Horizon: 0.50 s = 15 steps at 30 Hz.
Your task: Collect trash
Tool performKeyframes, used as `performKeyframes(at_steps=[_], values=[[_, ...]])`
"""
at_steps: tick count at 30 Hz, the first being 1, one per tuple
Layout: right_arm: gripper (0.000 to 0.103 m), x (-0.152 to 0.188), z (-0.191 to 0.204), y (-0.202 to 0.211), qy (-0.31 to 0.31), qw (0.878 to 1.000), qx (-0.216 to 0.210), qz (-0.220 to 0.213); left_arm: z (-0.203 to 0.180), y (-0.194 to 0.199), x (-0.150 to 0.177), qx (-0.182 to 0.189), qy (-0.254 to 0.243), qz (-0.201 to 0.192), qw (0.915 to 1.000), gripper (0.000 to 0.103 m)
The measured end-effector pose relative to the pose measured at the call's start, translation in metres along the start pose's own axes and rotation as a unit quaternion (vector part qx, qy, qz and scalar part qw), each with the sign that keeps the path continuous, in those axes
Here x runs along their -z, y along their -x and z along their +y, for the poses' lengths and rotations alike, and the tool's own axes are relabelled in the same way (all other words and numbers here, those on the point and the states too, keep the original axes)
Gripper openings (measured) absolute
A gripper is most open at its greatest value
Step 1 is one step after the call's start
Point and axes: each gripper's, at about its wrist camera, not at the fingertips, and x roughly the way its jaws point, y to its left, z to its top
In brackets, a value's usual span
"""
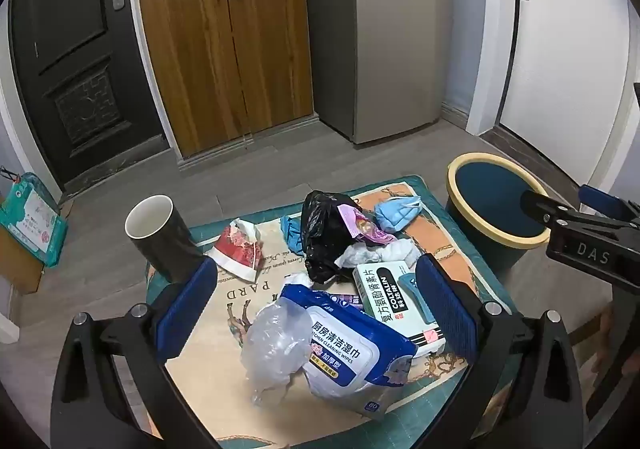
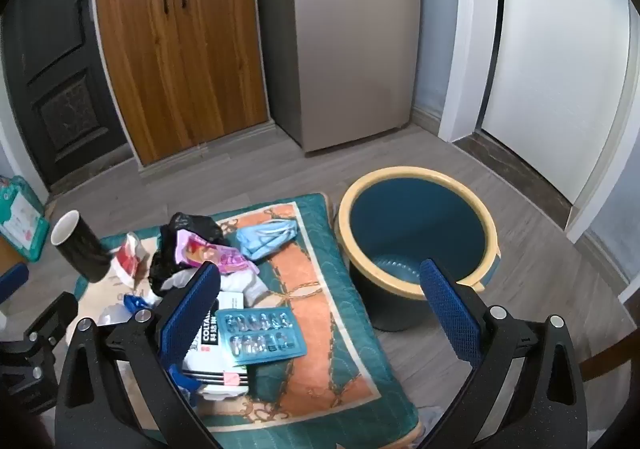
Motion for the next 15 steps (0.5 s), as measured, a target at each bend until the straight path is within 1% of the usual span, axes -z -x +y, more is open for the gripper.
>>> performKeyframes(at_steps=[4,6,15], values=[[0.099,0.0002,0.0026,0.0013,-0.003,1.000,0.001,-0.003,0.0017,-0.0002,0.0002,-0.001,0.007,0.000,1.0000,0.097],[0.099,0.0022,0.0005,0.0004,-0.003,1.000,0.001,-0.003,0.0002,0.0002,0.0001,0.001,-0.001,-0.001,1.0000,0.097],[0.099,0.0026,0.0001,0.0005,0.003,1.000,0.004,-0.005,-0.0023,0.0020,-0.0011,0.000,-0.002,0.001,1.0000,0.097]])
